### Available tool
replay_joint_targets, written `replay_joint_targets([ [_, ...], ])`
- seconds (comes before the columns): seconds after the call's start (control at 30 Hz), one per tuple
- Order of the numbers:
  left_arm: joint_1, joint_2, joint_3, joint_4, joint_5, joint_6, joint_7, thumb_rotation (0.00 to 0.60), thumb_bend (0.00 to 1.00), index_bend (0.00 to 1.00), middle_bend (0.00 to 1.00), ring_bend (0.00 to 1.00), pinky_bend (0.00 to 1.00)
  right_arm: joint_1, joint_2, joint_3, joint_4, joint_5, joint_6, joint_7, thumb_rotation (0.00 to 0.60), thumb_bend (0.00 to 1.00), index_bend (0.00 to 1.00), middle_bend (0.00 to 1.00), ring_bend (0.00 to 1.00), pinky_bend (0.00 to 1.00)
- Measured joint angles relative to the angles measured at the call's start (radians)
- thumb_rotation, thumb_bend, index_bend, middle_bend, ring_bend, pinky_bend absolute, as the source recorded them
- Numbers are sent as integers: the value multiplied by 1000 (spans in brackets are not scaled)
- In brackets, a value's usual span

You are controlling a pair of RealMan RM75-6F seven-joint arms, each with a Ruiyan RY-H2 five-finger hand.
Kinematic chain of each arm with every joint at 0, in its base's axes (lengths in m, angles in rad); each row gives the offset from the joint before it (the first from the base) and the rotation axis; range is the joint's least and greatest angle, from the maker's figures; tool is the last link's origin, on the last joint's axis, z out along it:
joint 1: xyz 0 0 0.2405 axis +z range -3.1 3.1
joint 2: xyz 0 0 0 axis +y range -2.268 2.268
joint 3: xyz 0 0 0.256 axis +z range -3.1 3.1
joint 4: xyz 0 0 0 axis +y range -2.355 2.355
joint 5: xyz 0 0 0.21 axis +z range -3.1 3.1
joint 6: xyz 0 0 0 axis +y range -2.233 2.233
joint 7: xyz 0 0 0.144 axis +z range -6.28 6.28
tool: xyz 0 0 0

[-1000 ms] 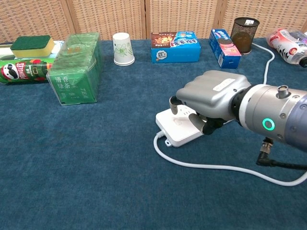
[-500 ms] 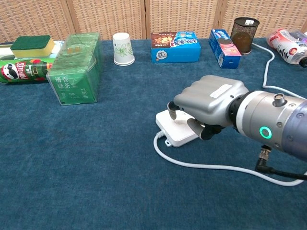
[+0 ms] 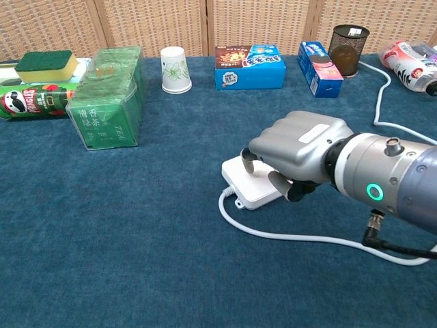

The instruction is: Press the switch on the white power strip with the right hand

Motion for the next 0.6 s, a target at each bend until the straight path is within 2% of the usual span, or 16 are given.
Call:
replay_joint_targets([
  [0.6,3,-1,-2,14,-10,1,-17,600,47,0,0,0,0,17,-39,-13,22,23,30,-35,600,782,259,959,1000,1000],
])
